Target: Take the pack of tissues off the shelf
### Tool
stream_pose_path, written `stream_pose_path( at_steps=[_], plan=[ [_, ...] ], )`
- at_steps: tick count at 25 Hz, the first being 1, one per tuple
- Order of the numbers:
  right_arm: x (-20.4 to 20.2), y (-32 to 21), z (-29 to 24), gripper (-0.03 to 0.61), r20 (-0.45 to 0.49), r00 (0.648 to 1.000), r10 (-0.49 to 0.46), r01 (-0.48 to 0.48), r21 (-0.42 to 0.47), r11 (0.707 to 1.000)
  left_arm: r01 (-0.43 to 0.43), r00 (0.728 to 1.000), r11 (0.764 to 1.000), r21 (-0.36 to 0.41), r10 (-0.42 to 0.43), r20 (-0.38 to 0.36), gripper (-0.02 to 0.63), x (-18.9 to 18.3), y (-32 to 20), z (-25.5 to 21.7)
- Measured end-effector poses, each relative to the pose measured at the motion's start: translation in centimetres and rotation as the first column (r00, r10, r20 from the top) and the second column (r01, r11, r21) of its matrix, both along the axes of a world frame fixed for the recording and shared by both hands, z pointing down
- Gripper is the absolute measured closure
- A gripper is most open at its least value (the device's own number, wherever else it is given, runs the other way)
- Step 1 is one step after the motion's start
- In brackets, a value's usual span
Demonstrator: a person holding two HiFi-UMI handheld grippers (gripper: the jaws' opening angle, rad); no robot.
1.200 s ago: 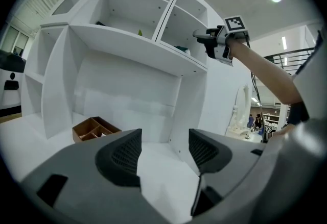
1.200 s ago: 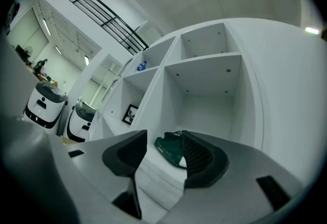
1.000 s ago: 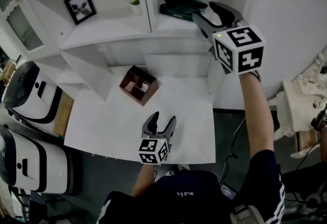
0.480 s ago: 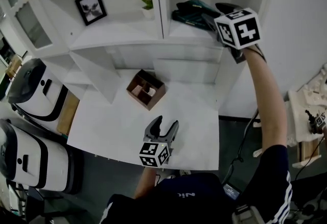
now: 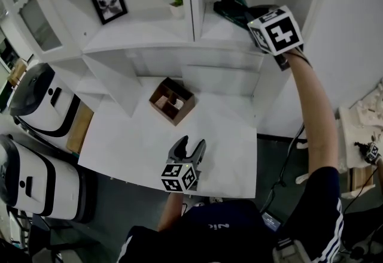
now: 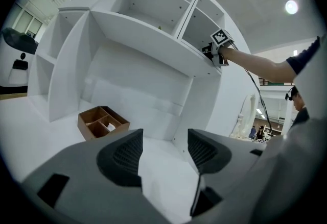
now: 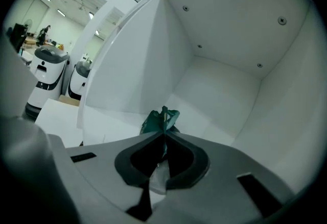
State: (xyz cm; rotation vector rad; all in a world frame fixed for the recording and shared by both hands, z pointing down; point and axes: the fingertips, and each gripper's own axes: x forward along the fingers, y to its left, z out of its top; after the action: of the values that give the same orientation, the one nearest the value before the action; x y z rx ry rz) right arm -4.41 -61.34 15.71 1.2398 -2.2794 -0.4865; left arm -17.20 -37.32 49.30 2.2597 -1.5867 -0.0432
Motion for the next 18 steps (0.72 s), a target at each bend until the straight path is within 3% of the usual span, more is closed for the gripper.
stream_pose_path(
  at_steps=[4, 18],
  plan=[
    [-0.4, 0.1, 0.2, 0.569, -0.029, 1.000, -0.005, 0.006, 0.023, 1.000, 0.009, 1.000, 1.000, -0.002, -0.009, 0.002, 0.341, -0.1, 0.1, 0.2],
    [2.3, 5.0, -3.3, 0.569, 0.080, 0.997, 0.001, -0.018, 0.205, 0.979, 0.008, 1.000, 1.000, 0.016, -0.008, 0.011, 0.347, 0.1, 1.4, -0.4]
  ],
)
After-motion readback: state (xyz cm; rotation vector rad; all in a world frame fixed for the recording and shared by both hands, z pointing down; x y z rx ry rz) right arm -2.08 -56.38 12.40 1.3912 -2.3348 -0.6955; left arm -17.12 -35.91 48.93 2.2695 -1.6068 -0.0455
